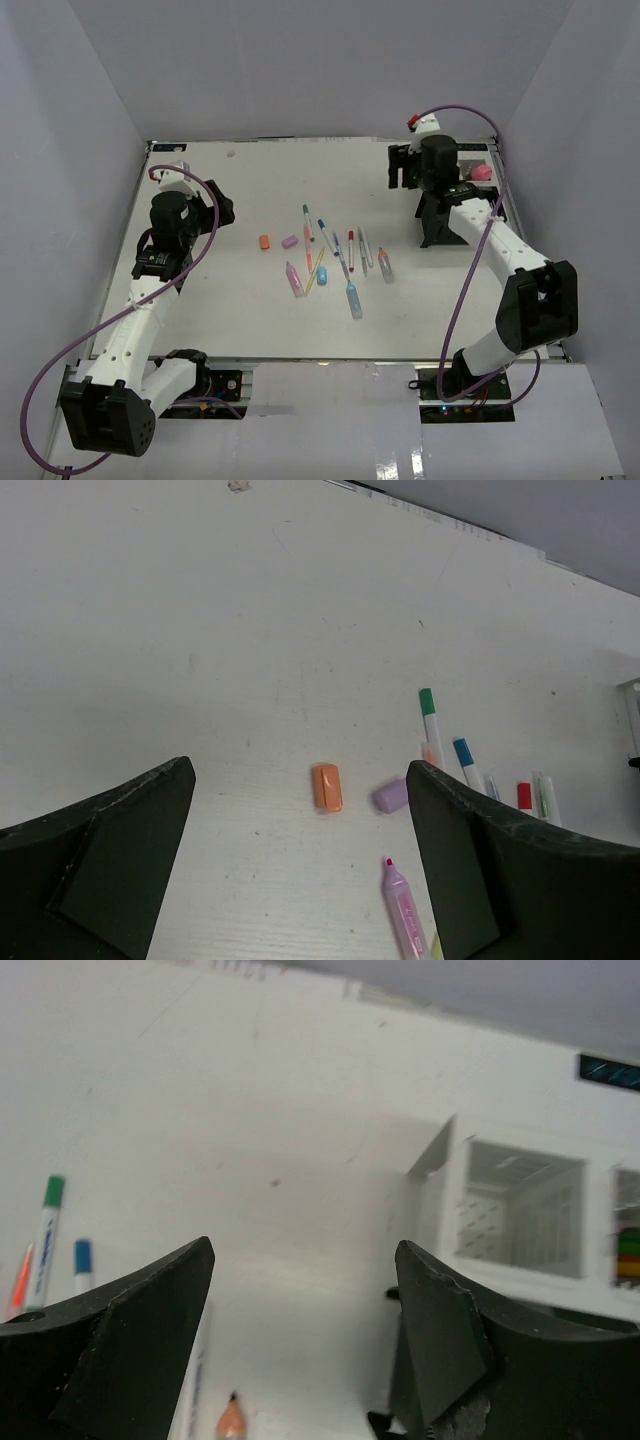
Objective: Sort the stationery into containers
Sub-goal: Pick up the pen from the center of the board.
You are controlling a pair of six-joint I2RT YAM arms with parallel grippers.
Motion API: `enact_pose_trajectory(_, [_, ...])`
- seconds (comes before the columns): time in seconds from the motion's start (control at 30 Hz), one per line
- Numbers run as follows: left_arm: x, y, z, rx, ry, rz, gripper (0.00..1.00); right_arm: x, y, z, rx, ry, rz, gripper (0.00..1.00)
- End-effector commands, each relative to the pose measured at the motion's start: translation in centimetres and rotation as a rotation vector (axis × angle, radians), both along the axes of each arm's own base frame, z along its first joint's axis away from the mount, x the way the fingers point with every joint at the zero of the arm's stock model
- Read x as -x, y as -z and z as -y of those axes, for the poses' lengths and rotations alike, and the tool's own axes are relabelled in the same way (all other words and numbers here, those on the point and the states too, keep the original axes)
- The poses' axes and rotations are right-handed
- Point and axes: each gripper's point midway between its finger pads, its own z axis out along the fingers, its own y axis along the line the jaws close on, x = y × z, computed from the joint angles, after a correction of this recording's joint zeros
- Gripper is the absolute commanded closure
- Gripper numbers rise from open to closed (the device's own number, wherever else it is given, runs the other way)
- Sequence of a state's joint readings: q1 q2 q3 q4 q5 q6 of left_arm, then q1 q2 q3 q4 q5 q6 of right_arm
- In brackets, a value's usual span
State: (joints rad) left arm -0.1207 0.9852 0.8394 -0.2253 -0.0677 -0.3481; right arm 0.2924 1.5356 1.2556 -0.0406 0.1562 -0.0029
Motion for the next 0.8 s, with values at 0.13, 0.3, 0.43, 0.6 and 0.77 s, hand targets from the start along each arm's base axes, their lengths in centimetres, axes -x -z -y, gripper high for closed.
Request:
enact_pose_trajectory(0.13, [0.2,-0.3,0.1,0.012,0.009,0.010,0.02,7.3,9.3,-6.5,-0.013,-0.101,-0.343,0.25])
enact_pose_trajectory(0.3, [0.1,-0.1,0.3,0.014,0.014,0.005,0.02,9.5,13.2,-8.6,0.031,-0.138,-0.463,0.31])
enact_pose_trajectory(0.43, [0.0,0.0,0.3,0.014,0.014,0.000,0.02,9.7,15.7,-8.7,0.053,-0.122,-0.510,0.42])
enact_pose_trajectory(0.6, [0.0,0.2,0.3,0.014,0.017,-0.005,0.02,9.5,17.6,-8.4,0.081,-0.101,-0.540,0.53])
enact_pose_trajectory(0.77, [0.0,0.3,0.4,0.017,0.021,-0.009,0.02,9.2,19.0,-8.5,0.100,-0.094,-0.564,0.58])
